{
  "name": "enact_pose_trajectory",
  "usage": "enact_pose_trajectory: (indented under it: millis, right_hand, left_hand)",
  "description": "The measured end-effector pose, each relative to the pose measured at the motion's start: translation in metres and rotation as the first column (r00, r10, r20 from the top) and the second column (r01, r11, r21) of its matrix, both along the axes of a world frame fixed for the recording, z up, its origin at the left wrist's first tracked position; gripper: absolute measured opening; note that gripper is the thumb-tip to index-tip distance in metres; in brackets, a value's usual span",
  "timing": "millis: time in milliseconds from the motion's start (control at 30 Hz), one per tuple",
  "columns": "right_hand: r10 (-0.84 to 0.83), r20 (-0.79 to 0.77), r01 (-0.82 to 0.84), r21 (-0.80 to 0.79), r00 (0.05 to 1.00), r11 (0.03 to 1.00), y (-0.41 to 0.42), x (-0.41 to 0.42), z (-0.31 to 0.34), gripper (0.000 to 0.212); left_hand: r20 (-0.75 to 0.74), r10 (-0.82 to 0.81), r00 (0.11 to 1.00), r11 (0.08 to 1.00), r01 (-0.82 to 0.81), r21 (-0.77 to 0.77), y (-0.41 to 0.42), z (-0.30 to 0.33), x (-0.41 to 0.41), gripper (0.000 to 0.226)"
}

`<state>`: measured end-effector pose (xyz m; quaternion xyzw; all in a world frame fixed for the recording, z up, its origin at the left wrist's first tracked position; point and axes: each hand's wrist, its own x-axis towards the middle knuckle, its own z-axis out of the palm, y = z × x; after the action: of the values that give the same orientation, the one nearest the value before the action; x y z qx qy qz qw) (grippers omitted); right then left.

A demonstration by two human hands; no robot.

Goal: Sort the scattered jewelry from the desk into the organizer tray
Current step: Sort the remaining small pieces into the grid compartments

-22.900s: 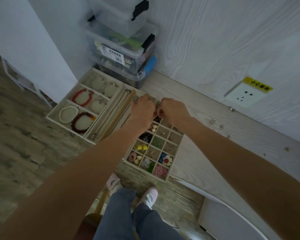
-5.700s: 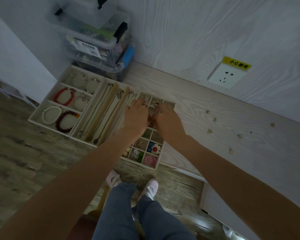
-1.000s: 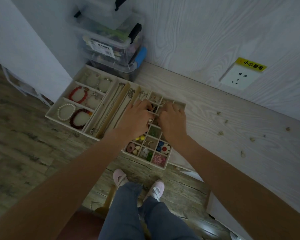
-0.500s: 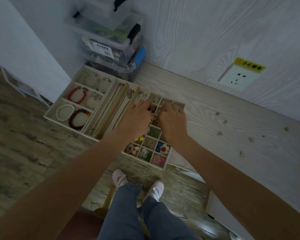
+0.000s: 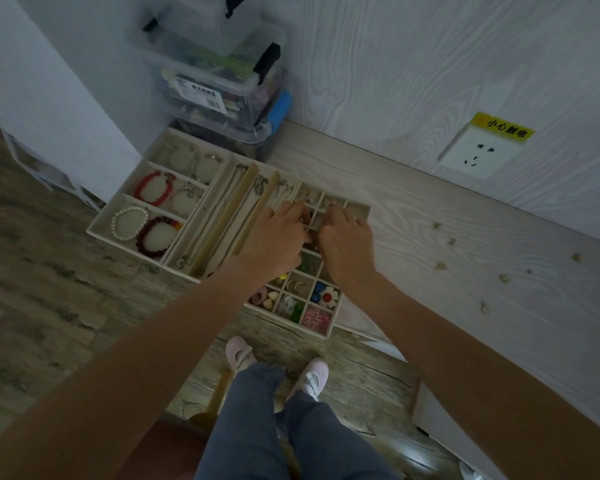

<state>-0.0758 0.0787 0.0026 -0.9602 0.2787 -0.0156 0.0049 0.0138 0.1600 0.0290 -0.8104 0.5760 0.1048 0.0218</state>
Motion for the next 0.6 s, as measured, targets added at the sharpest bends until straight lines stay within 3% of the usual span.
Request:
enact_pose_trajectory:
  millis: [167, 600]
  right_hand:
    - [-0.024, -0.046, 0.026, 0.039, 0.999, 0.999, -0.0027, -0.0008, 0.0015, 0.015]
    - [-0.041, -0.045, 0.045, 0.095, 0.998, 0.994, -0.0065, -0.0046, 0.002, 0.018]
  left_hand:
    - [-0.028, 0.01, 1.0, 1.0, -0.011, -0.012, -0.0014, -0.0036, -0.0009, 0.038]
    - [-0.031, 0.025, 0.999, 1.0, -0.026, -0.011, -0.0043, -0.0018, -0.0008, 0.042]
